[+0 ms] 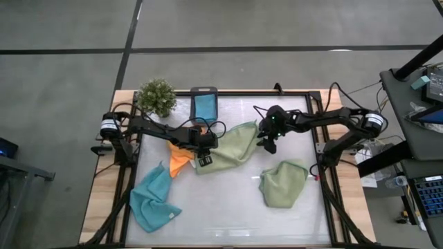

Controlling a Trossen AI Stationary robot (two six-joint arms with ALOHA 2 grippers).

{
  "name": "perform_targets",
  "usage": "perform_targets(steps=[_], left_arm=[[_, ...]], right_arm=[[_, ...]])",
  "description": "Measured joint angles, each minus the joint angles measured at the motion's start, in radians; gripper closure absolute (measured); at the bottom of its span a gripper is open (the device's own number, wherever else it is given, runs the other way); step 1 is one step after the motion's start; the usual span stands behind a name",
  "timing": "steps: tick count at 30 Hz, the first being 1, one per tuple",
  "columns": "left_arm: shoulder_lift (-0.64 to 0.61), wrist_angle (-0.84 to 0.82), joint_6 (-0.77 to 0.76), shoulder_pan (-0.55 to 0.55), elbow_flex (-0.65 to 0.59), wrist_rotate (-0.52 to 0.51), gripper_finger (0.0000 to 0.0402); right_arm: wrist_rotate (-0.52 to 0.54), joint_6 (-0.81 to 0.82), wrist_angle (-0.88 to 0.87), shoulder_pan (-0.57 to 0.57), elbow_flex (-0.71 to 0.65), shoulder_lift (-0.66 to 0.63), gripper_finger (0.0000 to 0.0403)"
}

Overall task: Fold microfiber towels
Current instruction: Fold the top green towel

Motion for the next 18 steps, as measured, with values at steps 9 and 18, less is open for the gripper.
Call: perform_targets(steps=[9, 18], left_arm=[[0.0, 0.0, 0.0, 0.0, 0.0, 0.0, 0.0276], [0.0, 0.001, 0.0, 0.0, 0.0, 0.0, 0.0276]], right_arm=[[-0.012, 0.035, -0.005, 0.005, 0.0, -0.006, 0.0282], [0.043, 0.054, -0.014, 0.004, 0.0, -0.003, 0.0281]])
